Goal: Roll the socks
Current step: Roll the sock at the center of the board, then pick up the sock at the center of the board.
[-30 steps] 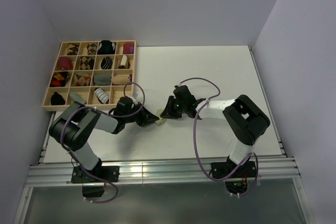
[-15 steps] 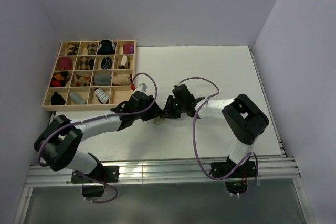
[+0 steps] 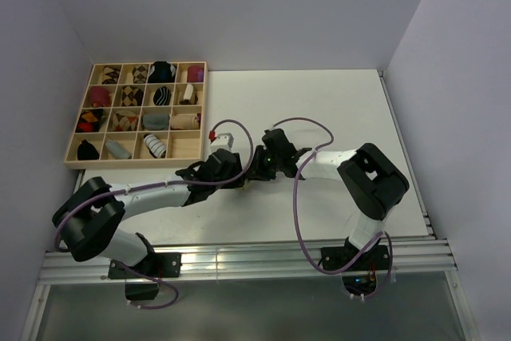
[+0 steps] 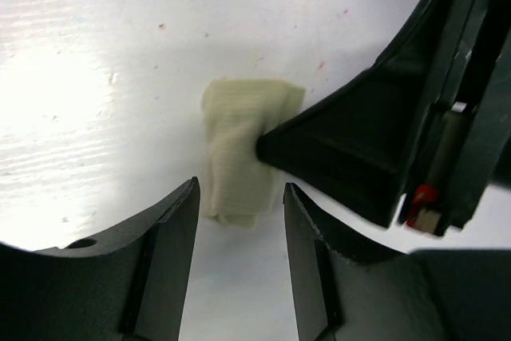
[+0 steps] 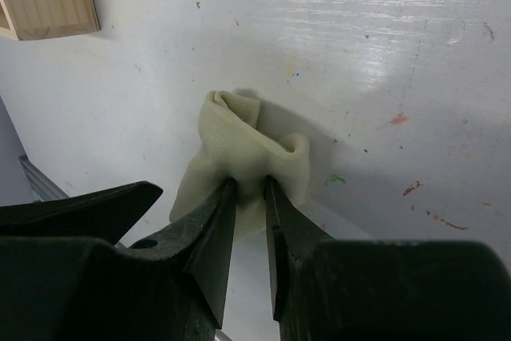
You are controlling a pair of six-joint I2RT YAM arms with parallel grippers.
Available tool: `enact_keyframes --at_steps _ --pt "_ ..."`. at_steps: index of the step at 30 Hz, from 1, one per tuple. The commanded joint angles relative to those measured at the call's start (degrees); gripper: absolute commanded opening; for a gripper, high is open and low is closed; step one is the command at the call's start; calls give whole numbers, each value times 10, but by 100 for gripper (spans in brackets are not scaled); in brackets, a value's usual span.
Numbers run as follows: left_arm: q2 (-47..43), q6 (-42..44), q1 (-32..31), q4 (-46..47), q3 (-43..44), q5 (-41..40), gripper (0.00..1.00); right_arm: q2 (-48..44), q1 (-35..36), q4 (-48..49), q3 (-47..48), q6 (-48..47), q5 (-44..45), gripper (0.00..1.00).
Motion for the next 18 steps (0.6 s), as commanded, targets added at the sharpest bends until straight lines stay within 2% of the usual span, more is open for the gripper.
enact_keyframes --at_steps 1,9,18 --pt "-43 51 -4 43 -27 2 51 11 4 -29 18 -4 9 29" --pt "-23 107 -4 72 -35 65 55 14 4 -34 24 -4 6 29" --pt "49 146 -17 75 -3 33 55 17 4 -35 27 -4 1 29"
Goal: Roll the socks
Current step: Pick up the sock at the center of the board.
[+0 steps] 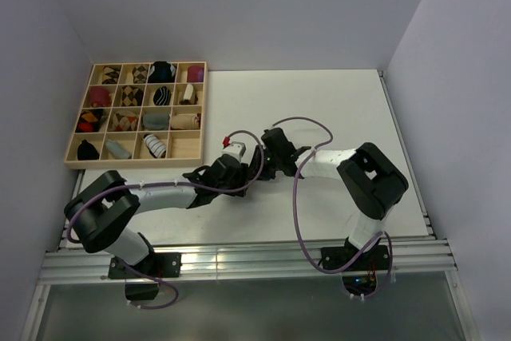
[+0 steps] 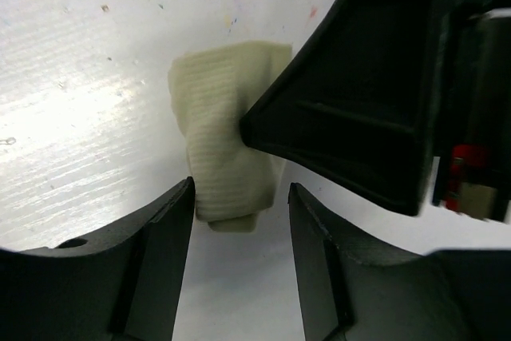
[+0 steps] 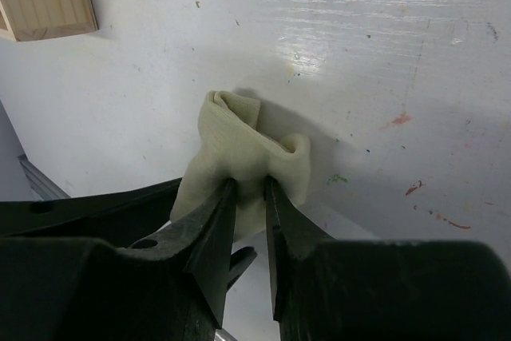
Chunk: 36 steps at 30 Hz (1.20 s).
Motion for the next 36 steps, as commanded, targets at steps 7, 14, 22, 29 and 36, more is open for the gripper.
enact_keyframes --at_steps 7,14,22,29,36 --pt "64 36 -21 3 56 -58 51 14 4 -17 16 -3 -4 29" --pt "111 45 -39 -20 89 -87 39 14 4 -14 15 0 -11 29" --pt "108 31 -43 -26 84 -98 1 -9 4 -8 10 3 -16 29" --pt "58 10 -39 -22 60 -116 1 -103 -11 -16 -13 4 35 30" --pt "-8 -7 -11 -27 41 -123 1 -231 -43 -88 -24 -21 127 54"
